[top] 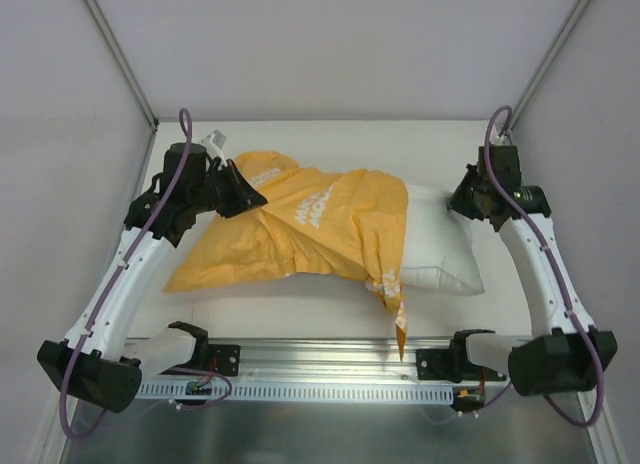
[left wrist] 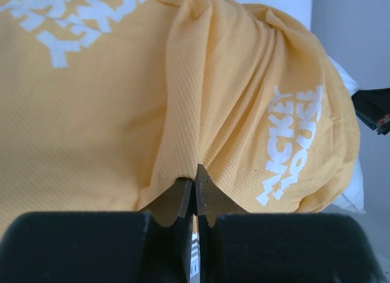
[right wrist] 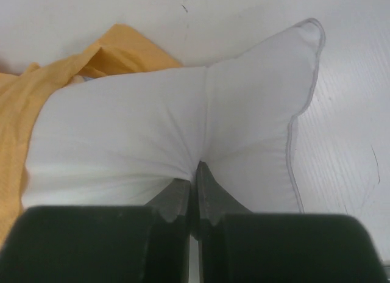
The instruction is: Remove the pillowcase from the pillow
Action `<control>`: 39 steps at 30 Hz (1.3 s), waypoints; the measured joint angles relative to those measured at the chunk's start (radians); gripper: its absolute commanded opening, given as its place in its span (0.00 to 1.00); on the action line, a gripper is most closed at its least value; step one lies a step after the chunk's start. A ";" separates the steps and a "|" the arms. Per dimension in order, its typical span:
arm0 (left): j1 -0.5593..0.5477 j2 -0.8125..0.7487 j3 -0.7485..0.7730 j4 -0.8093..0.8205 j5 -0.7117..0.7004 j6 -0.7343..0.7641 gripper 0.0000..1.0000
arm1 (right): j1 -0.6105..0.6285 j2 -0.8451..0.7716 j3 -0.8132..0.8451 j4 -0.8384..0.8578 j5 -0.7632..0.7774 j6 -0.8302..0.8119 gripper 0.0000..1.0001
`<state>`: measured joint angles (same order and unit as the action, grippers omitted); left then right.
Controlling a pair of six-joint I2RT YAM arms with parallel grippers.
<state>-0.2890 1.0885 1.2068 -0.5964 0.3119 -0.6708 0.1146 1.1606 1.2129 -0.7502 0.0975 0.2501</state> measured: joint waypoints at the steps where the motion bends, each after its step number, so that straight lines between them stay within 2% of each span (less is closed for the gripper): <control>1: 0.009 0.004 -0.011 -0.005 0.000 0.002 0.01 | -0.020 0.050 0.015 -0.003 -0.016 -0.004 0.01; 2: 0.015 0.009 -0.021 -0.011 0.000 0.003 0.28 | -0.037 0.100 0.029 -0.002 -0.032 -0.008 0.01; 5: 0.053 0.052 -0.046 -0.026 -0.015 0.038 0.91 | -0.071 0.203 0.056 0.005 -0.039 -0.030 0.03; 6: 0.069 0.065 -0.057 -0.029 -0.029 0.044 0.98 | -0.082 0.215 0.057 0.010 -0.038 -0.035 0.13; 7: 0.078 0.070 -0.067 -0.033 -0.037 0.039 0.99 | -0.093 0.220 0.057 0.013 -0.040 -0.045 0.27; 8: 0.082 0.070 -0.079 -0.037 -0.047 0.039 0.99 | -0.099 0.218 0.058 0.011 -0.041 -0.048 0.54; 9: 0.081 0.064 -0.090 -0.045 -0.060 0.040 0.99 | -0.104 0.212 0.061 0.008 -0.042 -0.051 0.66; 11: 0.080 0.038 -0.107 -0.068 -0.089 0.043 0.99 | -0.109 0.187 0.061 0.008 -0.050 -0.064 0.84; 14: 0.080 -0.039 -0.119 -0.129 -0.150 0.047 0.96 | -0.110 0.091 0.035 0.022 -0.101 -0.072 0.94; 18: 0.081 -0.173 -0.147 -0.209 -0.226 0.042 0.96 | -0.107 -0.102 -0.056 0.004 -0.144 -0.079 0.96; 22: 0.080 -0.275 -0.253 -0.275 -0.265 0.015 0.99 | -0.107 -0.246 -0.143 -0.056 -0.172 -0.080 0.97; 28: 0.080 -0.298 -0.441 -0.299 -0.254 -0.048 0.99 | -0.107 -0.396 -0.248 -0.153 -0.191 -0.077 0.99; 31: 0.081 -0.283 -0.515 -0.266 -0.214 -0.067 0.85 | -0.107 -0.442 -0.317 -0.173 -0.188 -0.065 0.99; 32: 0.081 -0.275 -0.536 -0.251 -0.200 -0.075 0.61 | -0.107 -0.451 -0.348 -0.176 -0.188 -0.054 1.00; 33: 0.081 -0.262 -0.553 -0.235 -0.182 -0.085 0.46 | -0.107 -0.455 -0.381 -0.178 -0.188 -0.044 0.99; 34: 0.081 -0.249 -0.566 -0.214 -0.164 -0.089 0.18 | -0.107 -0.460 -0.421 -0.170 -0.191 -0.032 0.99; 35: 0.080 -0.236 -0.574 -0.198 -0.151 -0.097 0.05 | -0.107 -0.461 -0.449 -0.168 -0.193 -0.023 0.99; 36: 0.080 -0.225 -0.578 -0.185 -0.138 -0.096 0.00 | -0.107 -0.461 -0.486 -0.155 -0.200 -0.010 1.00; 38: 0.080 -0.206 -0.578 -0.170 -0.130 -0.093 0.00 | -0.107 -0.453 -0.541 -0.128 -0.214 0.014 0.99; 39: 0.080 -0.196 -0.578 -0.164 -0.130 -0.093 0.00 | -0.107 -0.443 -0.557 -0.110 -0.221 0.024 0.87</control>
<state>-0.2092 0.8921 0.6292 -0.7605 0.1822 -0.7635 0.0074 0.7177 0.6559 -0.8600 -0.1234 0.2737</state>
